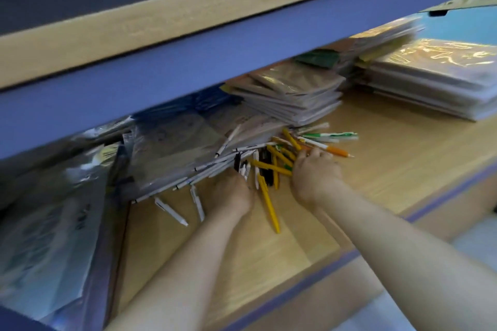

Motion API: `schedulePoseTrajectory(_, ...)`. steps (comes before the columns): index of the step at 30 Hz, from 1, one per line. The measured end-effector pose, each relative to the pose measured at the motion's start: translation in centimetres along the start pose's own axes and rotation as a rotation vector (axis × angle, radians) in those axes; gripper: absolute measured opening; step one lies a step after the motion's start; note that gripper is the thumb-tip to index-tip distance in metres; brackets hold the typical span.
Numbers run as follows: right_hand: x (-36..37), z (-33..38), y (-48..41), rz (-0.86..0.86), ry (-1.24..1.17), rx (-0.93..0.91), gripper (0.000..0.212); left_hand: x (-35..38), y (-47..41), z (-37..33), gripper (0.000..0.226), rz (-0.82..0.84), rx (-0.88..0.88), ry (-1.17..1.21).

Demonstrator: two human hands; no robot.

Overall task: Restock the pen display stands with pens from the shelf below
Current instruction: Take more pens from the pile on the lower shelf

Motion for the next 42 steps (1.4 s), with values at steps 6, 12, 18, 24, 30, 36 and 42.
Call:
schedulePoseTrajectory(6,-0.1,0.7,-1.3,0.094,0.134,-0.066,0.062,-0.8,-0.3,0.6,0.043,0.115,0.071,-0.120)
schedulePoseTrajectory(12,-1.1,-0.9,-0.6,0.123,-0.082,-0.108,0.037,-1.2,0.9,2.9,0.025,0.160,-0.051,0.344)
schedulePoseTrajectory(18,-1.4,-4.1,-0.3,0.399,-1.021,0.007,0.023,-0.2,3.1,2.7,0.011,0.171,-0.229,1.207)
schedulePoseTrajectory(24,0.5,-6.1,1.6,0.500,-1.330,0.066,0.021,0.8,4.1,-1.6,0.012,0.304,-0.214,1.342)
schedulePoseTrajectory(30,1.8,-7.6,2.7,0.517,-1.579,0.159,0.011,0.3,3.2,-3.3,0.014,0.257,-0.190,1.433)
schedulePoseTrajectory(36,2.1,-7.2,4.9,0.657,-1.802,0.141,0.014,-0.1,2.6,-6.8,0.018,0.214,-0.161,1.620)
schedulePoseTrajectory(42,1.7,-7.6,6.6,0.571,-1.796,0.173,0.011,-0.2,3.4,-9.0,0.012,0.202,-0.102,1.714)
Point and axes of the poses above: each hand's wrist, its own y-axis away from the middle knuckle, its own x-axis out of the palm, z = x × y, the point moved 6 cm from there along -y, towards the middle knuckle, and after that the axes turned 1 degree about x, right-handed, at the moved point
